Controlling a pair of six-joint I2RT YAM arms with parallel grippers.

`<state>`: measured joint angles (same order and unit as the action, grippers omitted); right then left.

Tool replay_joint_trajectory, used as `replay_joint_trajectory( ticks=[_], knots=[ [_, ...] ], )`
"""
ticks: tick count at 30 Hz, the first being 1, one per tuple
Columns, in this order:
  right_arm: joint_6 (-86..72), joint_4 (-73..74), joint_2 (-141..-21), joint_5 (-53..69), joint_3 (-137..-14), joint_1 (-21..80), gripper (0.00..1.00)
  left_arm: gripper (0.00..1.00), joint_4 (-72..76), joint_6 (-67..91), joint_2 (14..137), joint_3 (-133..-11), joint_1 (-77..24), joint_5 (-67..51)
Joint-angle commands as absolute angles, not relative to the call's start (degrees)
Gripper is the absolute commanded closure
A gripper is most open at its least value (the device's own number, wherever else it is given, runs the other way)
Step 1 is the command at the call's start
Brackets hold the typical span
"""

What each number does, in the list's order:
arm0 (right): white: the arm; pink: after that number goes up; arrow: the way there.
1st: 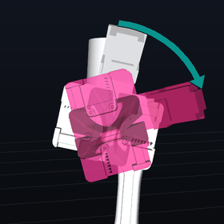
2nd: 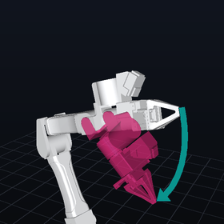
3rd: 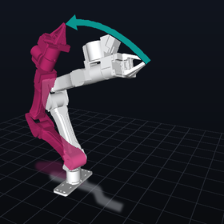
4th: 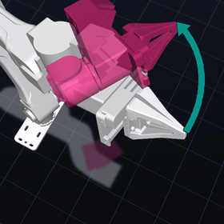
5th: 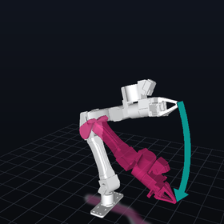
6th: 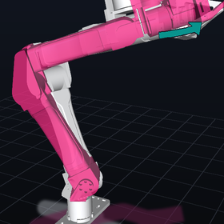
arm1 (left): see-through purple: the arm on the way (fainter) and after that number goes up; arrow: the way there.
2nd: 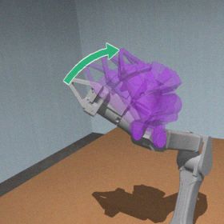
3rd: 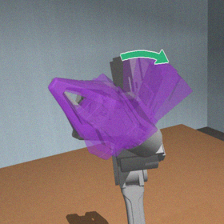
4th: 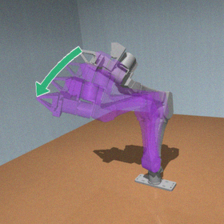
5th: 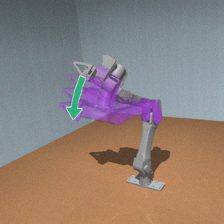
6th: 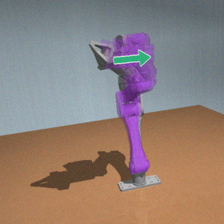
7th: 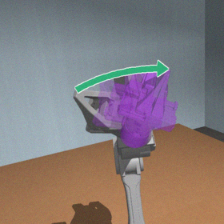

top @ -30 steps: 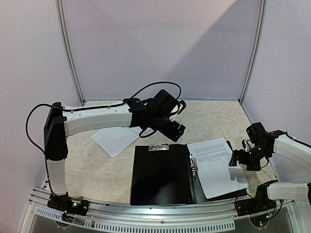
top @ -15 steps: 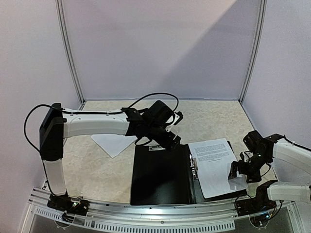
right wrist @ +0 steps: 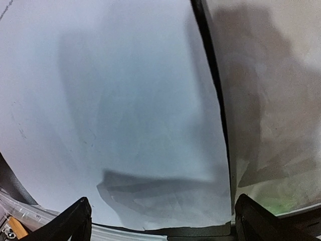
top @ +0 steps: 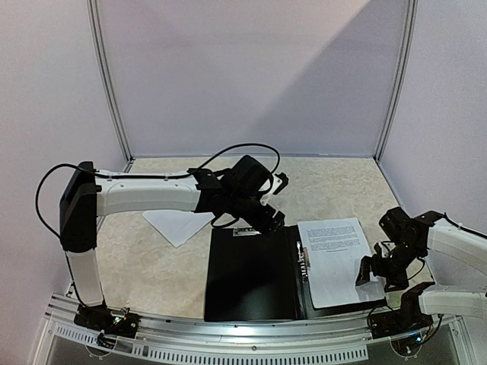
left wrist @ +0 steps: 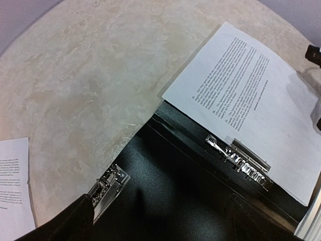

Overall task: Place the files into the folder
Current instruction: Move the folder with some files to the center of the board.

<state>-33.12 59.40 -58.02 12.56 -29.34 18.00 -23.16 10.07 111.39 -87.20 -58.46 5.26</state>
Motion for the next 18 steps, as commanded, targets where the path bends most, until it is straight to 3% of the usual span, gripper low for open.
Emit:
replay_joint_trajectory(
  ticks=[1, 7, 11, 15, 18],
  knots=[
    [-32.0, 63.8, -57.5, 8.0, -33.7, 18.5, 0.01, 0.09, -24.4, 9.4, 112.3, -90.2, -57.2, 5.1],
    [-30.8, 64.8, -57.7, 2.4, -42.9, 18.5, 0.01, 0.10, -26.1, 9.5, 119.5, -101.5, -54.8, 5.2],
    [-28.9, 57.5, -57.0, 8.3, -44.6, 18.5, 0.01, 0.08, -27.1, 7.5, 128.3, -113.3, -53.8, 1.7],
    [-30.1, 47.9, -58.7, 17.1, -42.2, 19.4, 0.14, 0.07, -27.4, 5.4, 139.3, -125.9, -53.1, -3.6],
    [-32.5, 42.8, -61.3, 17.3, -41.1, 23.0, 0.21, 0.06, -27.9, 5.2, 144.8, -132.2, -52.0, -8.4]
  ],
)
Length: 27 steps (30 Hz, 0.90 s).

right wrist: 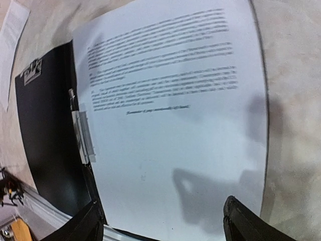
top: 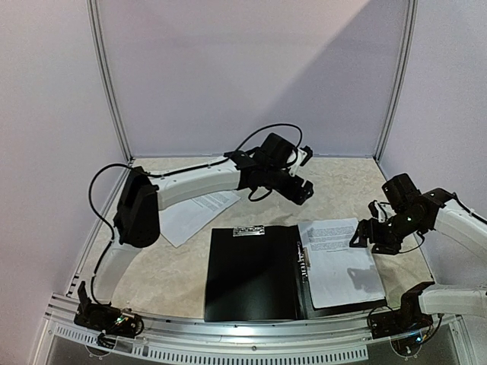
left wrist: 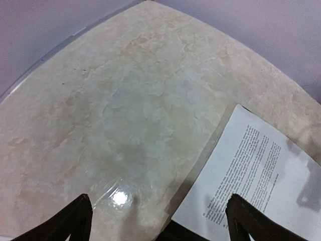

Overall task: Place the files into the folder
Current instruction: Move the folder with some files to the center of the board.

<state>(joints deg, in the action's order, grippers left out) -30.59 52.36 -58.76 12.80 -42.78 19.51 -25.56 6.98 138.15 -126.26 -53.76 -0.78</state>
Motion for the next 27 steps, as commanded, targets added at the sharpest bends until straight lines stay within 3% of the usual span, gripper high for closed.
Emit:
replay_joint_trajectory(
  ticks=[1, 4, 13, 19, 27],
  knots=[
    [-33.3, 41.2, -62.0, 17.5, -40.7, 24.0, 0.23, 0.06, -27.3, 6.0, 145.7, -132.7, -51.4, -10.7],
    [-35.4, 35.9, -64.8, 18.3, -39.4, 27.1, 0.32, 0.07, -25.5, 6.7, 147.6, -132.5, -50.5, -15.0],
    [-36.6, 32.0, -67.8, 13.9, -37.1, 30.5, 0.38, 0.12, -22.9, 7.0, 152.6, -132.7, -50.6, -25.3],
    [-25.8, 40.0, -66.2, 14.1, -39.5, 33.7, 0.28, 0.14, -22.6, 6.2, 153.3, -131.1, -51.0, -33.0],
    [-16.0, 45.1, -65.1, 6.5, -41.1, 48.4, 0.20, 0.16, -24.8, 3.7, 152.6, -128.2, -51.9, -35.3]
  ],
)
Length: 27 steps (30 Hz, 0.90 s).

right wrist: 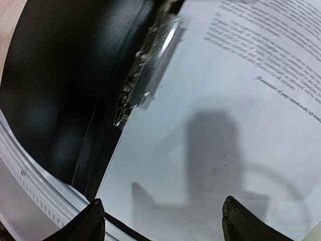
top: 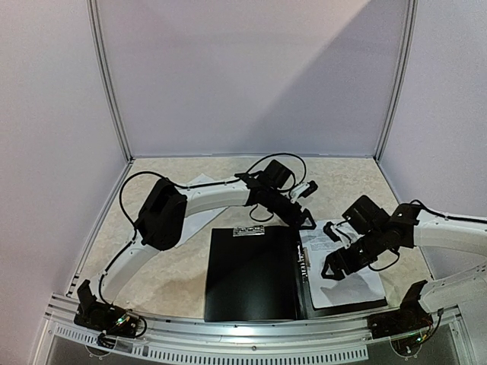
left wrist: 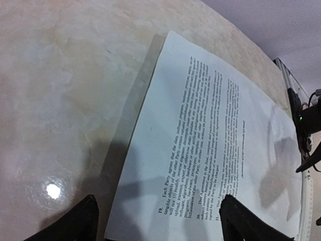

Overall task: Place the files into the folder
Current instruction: Move the folder with some files to the center of the board.

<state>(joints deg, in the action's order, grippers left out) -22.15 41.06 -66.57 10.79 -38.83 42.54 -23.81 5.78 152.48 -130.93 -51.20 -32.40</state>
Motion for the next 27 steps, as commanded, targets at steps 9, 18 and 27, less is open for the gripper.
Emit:
replay_joint_trajectory(
  ticks=[9, 18, 27],
  knots=[
    [-14.1, 54.2, -76.5, -12.9, -49.4, 70.3, 0.01, 0.21, -26.5, 1.9, 151.9, -125.1, -52.5, -34.9],
    [-9.3, 59.7, -87.4, -22.8, -56.2, 79.3, 0.01, 0.23, -26.8, 1.1, 150.6, -124.7, -51.7, -33.7],
    [-7.4, 61.0, -90.5, -23.2, -58.0, 84.7, 0.01, 0.16, -25.2, 1.3, 148.8, -124.1, -50.7, -31.8]
  ],
)
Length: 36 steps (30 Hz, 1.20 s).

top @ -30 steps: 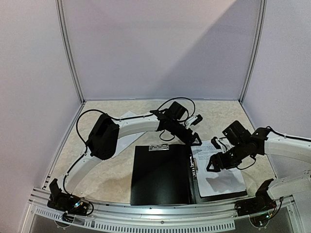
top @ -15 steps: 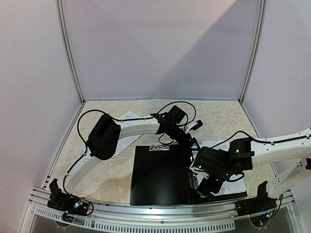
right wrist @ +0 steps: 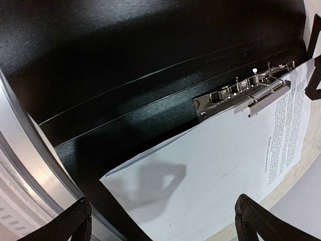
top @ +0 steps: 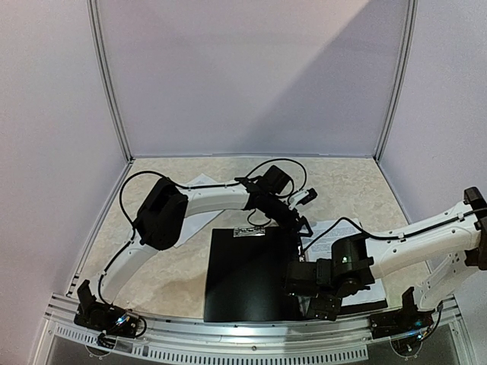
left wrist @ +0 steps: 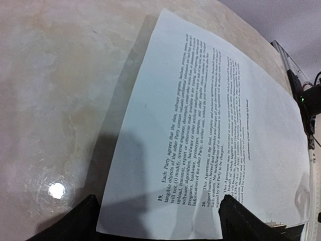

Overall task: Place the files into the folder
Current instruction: Move the folder with some files to the center of the board.

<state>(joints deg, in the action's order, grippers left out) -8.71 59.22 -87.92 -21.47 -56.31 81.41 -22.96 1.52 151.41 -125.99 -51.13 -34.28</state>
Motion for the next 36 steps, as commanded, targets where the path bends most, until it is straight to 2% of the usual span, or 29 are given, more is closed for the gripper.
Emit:
replay_joint_trajectory(
  ticks=[1, 15, 22, 30, 36],
  knots=[
    [-7.3, 61.3, -91.3, -23.3, -58.4, 85.6, 0.01, 0.16, -25.1, 1.2, 148.5, -124.0, -50.6, -31.3],
    [-9.0, 63.4, -100.1, -26.2, -60.5, 88.5, 0.01, 0.14, -24.4, 2.0, 147.8, -123.9, -48.8, -29.6],
    [-9.5, 63.3, -104.1, -32.9, -60.1, 88.5, 0.01, 0.14, -24.6, 1.9, 146.7, -122.7, -47.8, -28.8],
    [-8.9, 62.2, -104.0, -39.1, -59.2, 88.3, 0.01, 0.14, -22.2, 2.3, 140.6, -113.9, -45.4, -27.7],
    [-9.8, 62.1, -100.4, -41.0, -58.7, 87.6, 0.01, 0.14, -22.3, 4.4, 136.5, -115.0, -44.1, -22.6]
  ],
)
